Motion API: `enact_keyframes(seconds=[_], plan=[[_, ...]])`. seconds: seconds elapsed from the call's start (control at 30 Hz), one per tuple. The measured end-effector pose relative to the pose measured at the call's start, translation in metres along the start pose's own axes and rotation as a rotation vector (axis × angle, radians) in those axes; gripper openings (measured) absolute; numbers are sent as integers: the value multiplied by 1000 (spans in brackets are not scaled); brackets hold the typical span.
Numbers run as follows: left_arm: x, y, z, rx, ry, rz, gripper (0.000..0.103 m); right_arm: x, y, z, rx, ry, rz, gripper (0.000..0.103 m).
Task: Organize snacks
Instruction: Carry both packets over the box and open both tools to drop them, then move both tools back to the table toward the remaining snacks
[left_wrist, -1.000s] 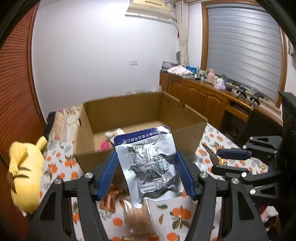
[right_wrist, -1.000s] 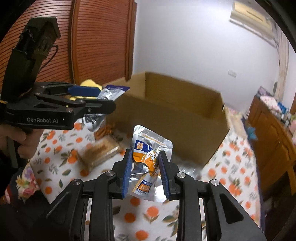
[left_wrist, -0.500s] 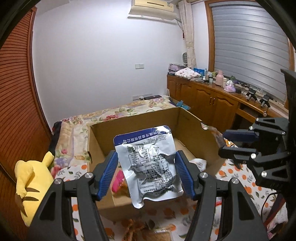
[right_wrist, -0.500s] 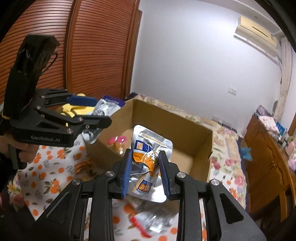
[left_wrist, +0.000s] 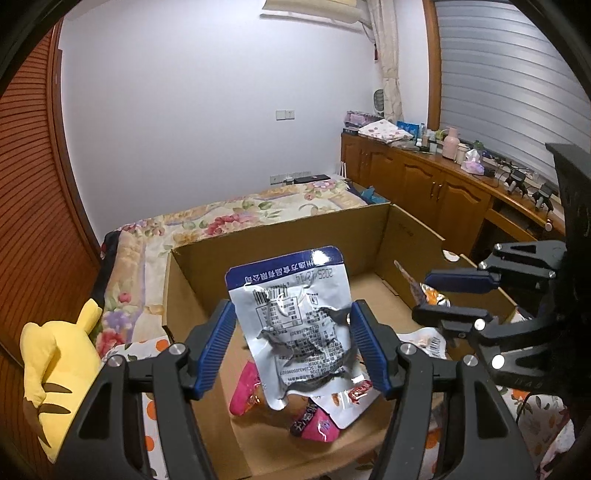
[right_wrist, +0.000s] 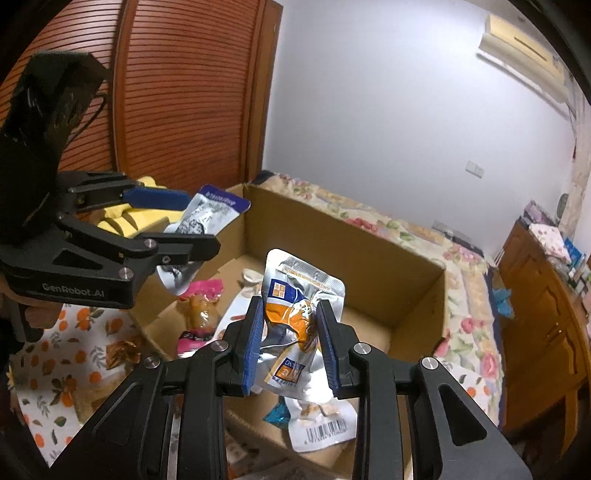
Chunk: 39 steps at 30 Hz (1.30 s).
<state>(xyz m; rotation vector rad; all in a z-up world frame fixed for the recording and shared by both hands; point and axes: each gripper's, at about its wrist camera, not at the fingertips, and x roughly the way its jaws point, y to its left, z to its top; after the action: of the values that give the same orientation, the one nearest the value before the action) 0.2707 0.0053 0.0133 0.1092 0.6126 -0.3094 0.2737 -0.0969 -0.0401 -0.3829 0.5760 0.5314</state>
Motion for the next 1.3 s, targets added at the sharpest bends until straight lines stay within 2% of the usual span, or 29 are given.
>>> enact_keyframes(seconds=[0.27,0.47,0.67,1.03,1.17,1.3], plan=[[10,3,-3,-20,13,2,66,21,-3,-5,23,42,20,30],[1,5,-6,-28,5,-5,67,21,-5,-6,38,48,30,34],[-18,3,-10,-16,-8,-15,68,4,-5,-8,52,27,37,35],[-66,-13,-35,6,-25,-43,69,-56,8,-18,54,-9,41,41],[-81,-19,-48,6,-24,-56,69,-74,11,-30,69,-6,39,48],[-88,-25,-63,12,-3,-59,69,-82,15,-48,83,21,36,50]])
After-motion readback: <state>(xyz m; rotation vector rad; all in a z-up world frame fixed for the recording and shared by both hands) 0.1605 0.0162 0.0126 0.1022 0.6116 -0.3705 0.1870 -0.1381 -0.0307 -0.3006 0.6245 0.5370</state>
